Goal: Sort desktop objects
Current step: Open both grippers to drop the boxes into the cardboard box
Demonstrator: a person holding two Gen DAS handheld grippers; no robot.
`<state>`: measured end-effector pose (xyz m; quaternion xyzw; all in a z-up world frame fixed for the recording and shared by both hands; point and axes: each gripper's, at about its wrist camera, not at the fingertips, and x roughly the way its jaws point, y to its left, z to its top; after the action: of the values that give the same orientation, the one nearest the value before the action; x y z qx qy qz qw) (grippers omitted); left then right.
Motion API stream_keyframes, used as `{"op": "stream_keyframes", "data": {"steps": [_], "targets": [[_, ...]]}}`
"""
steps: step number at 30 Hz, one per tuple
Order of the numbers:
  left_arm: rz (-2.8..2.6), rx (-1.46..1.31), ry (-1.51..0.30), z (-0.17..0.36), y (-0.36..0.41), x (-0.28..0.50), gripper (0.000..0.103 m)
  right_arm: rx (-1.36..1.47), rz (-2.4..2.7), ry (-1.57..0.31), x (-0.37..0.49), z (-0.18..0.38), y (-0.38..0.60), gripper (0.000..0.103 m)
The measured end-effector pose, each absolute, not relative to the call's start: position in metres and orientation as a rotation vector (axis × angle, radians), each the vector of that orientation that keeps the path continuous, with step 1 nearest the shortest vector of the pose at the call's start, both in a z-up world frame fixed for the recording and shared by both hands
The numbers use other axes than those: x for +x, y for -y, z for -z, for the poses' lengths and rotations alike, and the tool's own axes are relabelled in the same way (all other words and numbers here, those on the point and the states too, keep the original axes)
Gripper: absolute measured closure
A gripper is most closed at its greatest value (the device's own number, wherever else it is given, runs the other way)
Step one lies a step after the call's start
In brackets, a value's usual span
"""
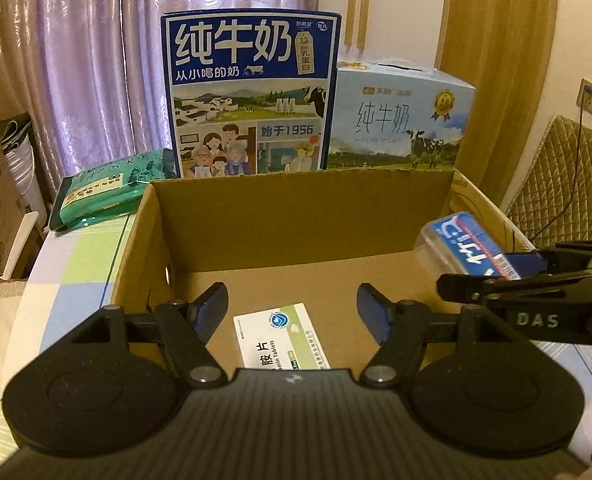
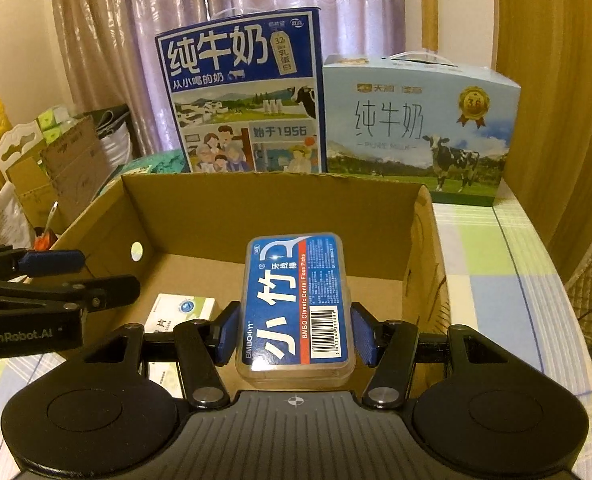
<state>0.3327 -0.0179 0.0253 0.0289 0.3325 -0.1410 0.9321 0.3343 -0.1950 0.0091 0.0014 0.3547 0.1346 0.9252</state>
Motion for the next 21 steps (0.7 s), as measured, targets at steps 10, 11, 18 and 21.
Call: {"op": "stream_keyframes", "data": {"steps": [10, 11, 18, 21], "targets": [[0.298, 0.086, -0.675, -0.027, 0.019, 0.326, 0.035, 0.034, -0.268, -0.683, 0.328, -0.012, 0.197, 0.020], [0.299, 0.086, -0.672, -0.028, 0.018, 0.324, 0.035, 0.030, -0.259, -0.677, 0.326, -0.013, 0.200, 0.020], [0.301, 0.118, -0.645, -0.040, 0.020, 0.307, 0.030, -0.016, -0.226, -0.617, 0.301, -0.027, 0.213, 0.020], [0.303, 0.128, -0.630, -0.045, 0.021, 0.295, 0.030, -0.029, -0.222, -0.591, 0.283, -0.037, 0.219, 0.017]]}}
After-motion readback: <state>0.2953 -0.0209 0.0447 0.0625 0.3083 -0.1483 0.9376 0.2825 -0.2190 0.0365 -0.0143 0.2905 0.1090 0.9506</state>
